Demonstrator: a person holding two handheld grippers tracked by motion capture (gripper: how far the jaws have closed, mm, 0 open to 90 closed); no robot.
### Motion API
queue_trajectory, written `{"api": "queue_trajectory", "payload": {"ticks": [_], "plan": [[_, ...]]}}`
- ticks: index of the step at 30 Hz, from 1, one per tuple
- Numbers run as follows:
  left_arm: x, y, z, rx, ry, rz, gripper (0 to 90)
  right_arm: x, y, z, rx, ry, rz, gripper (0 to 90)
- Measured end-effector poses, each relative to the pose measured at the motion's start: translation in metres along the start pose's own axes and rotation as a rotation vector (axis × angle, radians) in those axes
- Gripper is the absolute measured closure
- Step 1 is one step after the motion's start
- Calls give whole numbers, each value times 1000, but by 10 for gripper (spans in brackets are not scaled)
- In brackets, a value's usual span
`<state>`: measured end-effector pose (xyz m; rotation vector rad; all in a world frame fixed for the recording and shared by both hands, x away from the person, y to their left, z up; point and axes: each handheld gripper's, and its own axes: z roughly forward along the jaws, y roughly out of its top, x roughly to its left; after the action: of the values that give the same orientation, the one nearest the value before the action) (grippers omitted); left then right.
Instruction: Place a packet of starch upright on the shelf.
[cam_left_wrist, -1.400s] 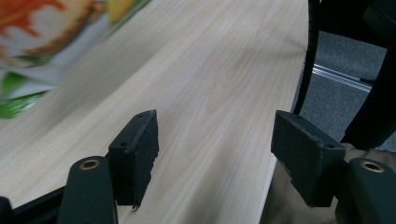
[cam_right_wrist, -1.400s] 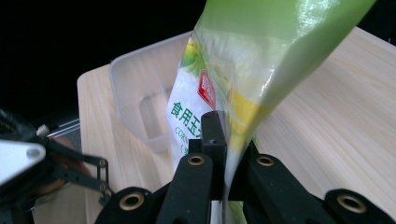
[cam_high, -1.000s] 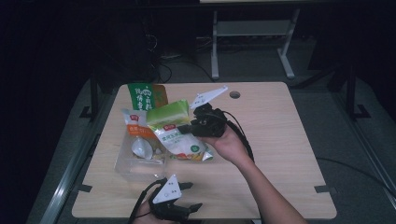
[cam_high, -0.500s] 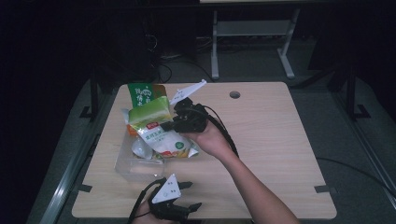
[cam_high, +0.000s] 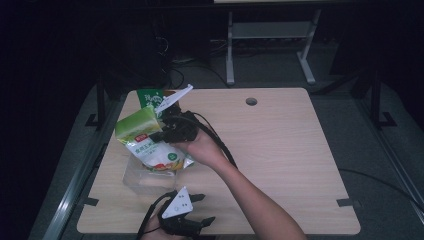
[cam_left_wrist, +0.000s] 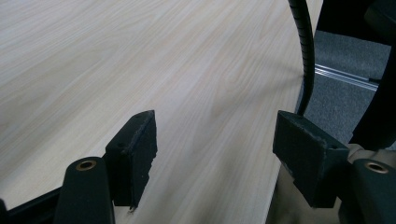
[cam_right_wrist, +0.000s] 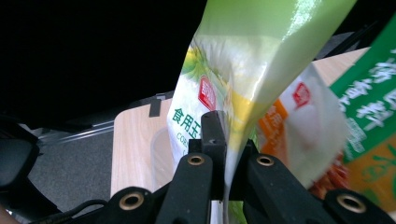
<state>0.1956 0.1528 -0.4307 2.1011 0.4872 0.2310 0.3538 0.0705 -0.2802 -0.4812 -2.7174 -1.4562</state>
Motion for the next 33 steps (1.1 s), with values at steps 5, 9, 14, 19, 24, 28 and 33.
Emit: {"api": "queue_trajectory", "payload": {"ticks": [5,9,14,19,24,28,33], "plan": [[1,0,-2,-4,4,-1,301,3,3,19,18,32,7,900],[2,0,-2,3,6,-4,301,3,4,34,36,48,1,899],[2,-1,-1,-4,6,-10,300,2,3,47,20,91,24,899],[3,-2,0,3,4,-15,299,2,0,59,14,136,50,899],[3,-2,-1,1,3,-21,300,4,-2,70,31,158,50,899],[3,-2,-2,-11,4,-32,300,1,-10,79,37,182,68,897],[5,-2,-2,0,5,-24,300,-5,-19,82,52,183,73,881]]}}
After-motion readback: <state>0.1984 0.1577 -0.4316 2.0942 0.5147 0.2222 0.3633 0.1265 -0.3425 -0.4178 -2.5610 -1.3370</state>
